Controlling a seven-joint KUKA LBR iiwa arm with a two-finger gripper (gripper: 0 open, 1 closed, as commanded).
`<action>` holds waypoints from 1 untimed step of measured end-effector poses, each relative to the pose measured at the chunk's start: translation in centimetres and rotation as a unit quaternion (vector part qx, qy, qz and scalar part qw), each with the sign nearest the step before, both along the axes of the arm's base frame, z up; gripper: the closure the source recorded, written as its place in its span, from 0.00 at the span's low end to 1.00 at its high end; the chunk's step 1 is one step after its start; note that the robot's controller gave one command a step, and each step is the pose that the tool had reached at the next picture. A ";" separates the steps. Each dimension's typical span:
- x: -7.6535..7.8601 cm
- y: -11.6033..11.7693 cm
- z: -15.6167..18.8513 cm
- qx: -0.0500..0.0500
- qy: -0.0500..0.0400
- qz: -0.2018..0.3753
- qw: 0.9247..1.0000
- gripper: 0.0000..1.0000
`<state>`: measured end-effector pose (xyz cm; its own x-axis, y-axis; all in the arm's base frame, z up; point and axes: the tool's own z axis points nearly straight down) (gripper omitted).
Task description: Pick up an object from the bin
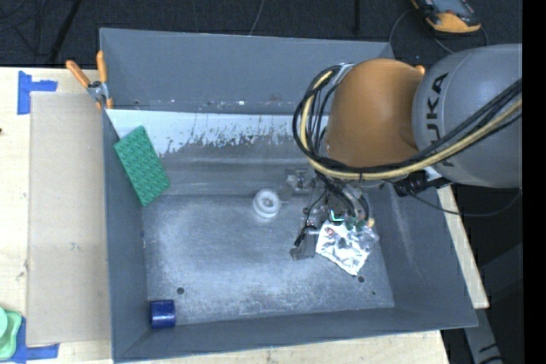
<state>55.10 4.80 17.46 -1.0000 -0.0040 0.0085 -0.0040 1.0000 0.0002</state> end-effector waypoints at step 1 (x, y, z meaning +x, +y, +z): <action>6.6 0.2 -10.8 0.000 -0.005 0.044 0.999 0.00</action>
Offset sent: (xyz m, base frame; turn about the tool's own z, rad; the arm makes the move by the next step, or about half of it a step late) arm 0.0650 0.0014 -0.1046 -0.0883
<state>61.68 5.05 6.63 -0.9957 -0.0926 -0.0020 -0.0926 0.9957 0.0004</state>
